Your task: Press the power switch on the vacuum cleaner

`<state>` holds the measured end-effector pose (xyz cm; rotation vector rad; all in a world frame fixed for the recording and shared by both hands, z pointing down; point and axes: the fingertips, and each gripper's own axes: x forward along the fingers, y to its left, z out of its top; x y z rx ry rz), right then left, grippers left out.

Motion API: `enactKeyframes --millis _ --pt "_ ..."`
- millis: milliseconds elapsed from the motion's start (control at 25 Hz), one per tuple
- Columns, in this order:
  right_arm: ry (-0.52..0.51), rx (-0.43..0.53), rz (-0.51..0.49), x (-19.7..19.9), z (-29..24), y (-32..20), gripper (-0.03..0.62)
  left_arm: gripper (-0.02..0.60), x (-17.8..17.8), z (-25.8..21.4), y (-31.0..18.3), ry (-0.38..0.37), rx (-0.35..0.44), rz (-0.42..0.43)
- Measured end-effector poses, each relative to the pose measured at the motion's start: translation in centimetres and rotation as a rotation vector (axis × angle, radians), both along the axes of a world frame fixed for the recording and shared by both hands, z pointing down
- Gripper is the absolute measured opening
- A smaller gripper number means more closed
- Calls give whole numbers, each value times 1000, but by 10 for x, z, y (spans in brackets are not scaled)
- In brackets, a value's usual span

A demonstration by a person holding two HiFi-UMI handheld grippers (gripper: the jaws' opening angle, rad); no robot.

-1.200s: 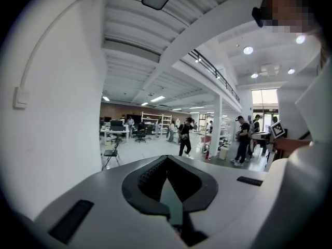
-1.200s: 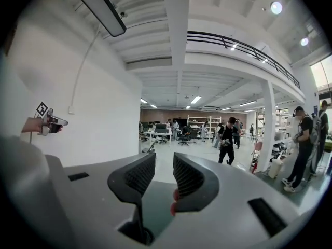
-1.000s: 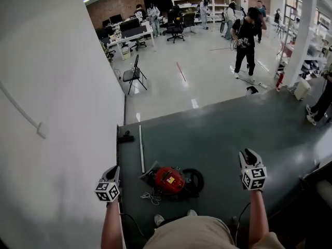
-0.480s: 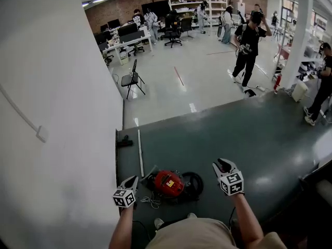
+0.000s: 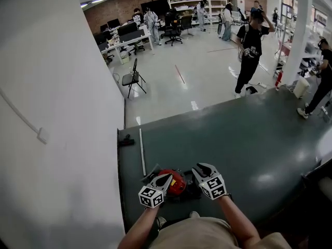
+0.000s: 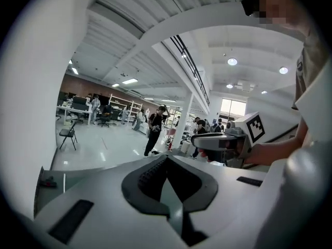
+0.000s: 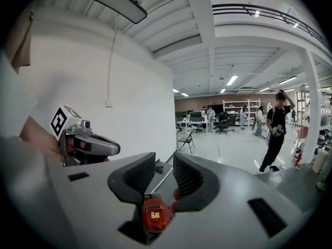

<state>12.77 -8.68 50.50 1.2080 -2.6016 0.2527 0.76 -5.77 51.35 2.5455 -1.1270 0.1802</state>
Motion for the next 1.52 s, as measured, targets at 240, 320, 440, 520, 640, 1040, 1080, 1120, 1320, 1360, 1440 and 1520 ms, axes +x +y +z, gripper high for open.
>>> enactKeyframes --millis 240,320,440,520,640,1040,1080,1120,1320,1360,1440,1520 --pt "20 19 57 -3 23 3 114 6 30 21 -1 -33 21 -47" --pt "1 -1 96 1 38 4 114 6 30 39 0 -47 -14 -76" --pt "21 -29 121 2 73 9 114 6 31 72 5 -70 -88 -97" --pt "44 -64 108 -1 104 16 114 6 33 92 9 -81 -131 -97" --pt "57 -130 85 -2 136 18 112 6 34 121 3 -127 -183 -109" --pt "36 -187 98 -7 144 -63 112 6 49 118 -72 -171 -197 -140" --pt "25 -173 103 -9 135 -70 112 6 51 110 -75 -157 -185 -136" --pt "14 -160 106 -11 125 -73 112 6 53 104 -77 -147 -173 -128" --pt "68 -105 143 -4 111 -61 13 6 66 100 -70 -174 -154 -76" --pt "86 -104 149 -3 112 -57 11 6 67 100 -70 -180 -153 -71" --pt "105 -98 145 -5 113 -54 9 6 68 98 -70 -184 -148 -66" --pt "116 -77 144 -6 113 -53 9 6 69 98 -69 -201 -142 -60"
